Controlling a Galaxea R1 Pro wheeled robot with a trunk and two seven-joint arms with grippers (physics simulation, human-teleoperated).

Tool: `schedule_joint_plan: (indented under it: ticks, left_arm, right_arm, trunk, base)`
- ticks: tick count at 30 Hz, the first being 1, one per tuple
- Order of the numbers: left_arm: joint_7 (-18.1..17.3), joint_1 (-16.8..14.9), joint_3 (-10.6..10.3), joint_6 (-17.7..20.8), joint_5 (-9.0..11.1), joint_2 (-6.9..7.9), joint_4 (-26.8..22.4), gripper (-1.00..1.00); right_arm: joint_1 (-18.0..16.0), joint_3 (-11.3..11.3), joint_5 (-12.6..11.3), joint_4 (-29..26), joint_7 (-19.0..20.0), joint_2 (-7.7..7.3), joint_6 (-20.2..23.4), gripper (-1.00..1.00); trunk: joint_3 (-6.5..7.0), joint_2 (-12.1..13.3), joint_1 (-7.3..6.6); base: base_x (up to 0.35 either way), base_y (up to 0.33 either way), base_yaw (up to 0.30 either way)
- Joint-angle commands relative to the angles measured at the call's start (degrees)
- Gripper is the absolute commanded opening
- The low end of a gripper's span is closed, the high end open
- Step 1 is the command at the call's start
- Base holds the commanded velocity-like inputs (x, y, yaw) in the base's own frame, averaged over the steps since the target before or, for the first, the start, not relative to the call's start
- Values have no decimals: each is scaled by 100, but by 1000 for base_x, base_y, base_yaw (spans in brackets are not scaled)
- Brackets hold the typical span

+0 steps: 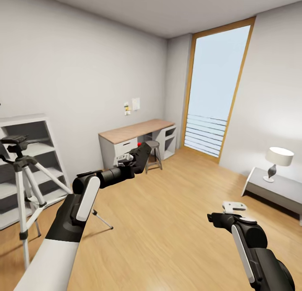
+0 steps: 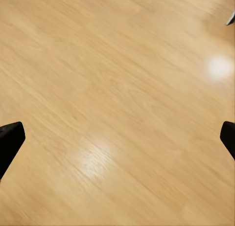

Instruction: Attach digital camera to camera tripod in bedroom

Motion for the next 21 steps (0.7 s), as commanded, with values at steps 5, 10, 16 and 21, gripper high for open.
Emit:
schedule_joint_plan:
  ticks: [5,10,16,21]
  left_arm:
    - [-35,-3,7,23,-31,-3,-1,-100]
    - [-35,-2,7,23,-32,-3,-1,-100]
    - [-35,-4,7,23,-32,-3,5,-100]
    - [-35,-3,7,23,-32,-3,11,-100]
  right_arm:
    - [-3,4,5,-6,-11,-4,138,100]
    - [-3,4,6,-12,6,-11,235,100]
    - [-3,-3,5,-14,21,-13,228,100]
    - [-3,-4,5,-13,10,-14,221,100]
  trunk:
    - [-6,-7,6]
    - [-6,-7,6]
    - [-6,-7,6]
    - [-6,-7,6]
  base:
    - [324,0,0]
    - [324,0,0]
    - [324,0,0]
    - [323,-1,0]
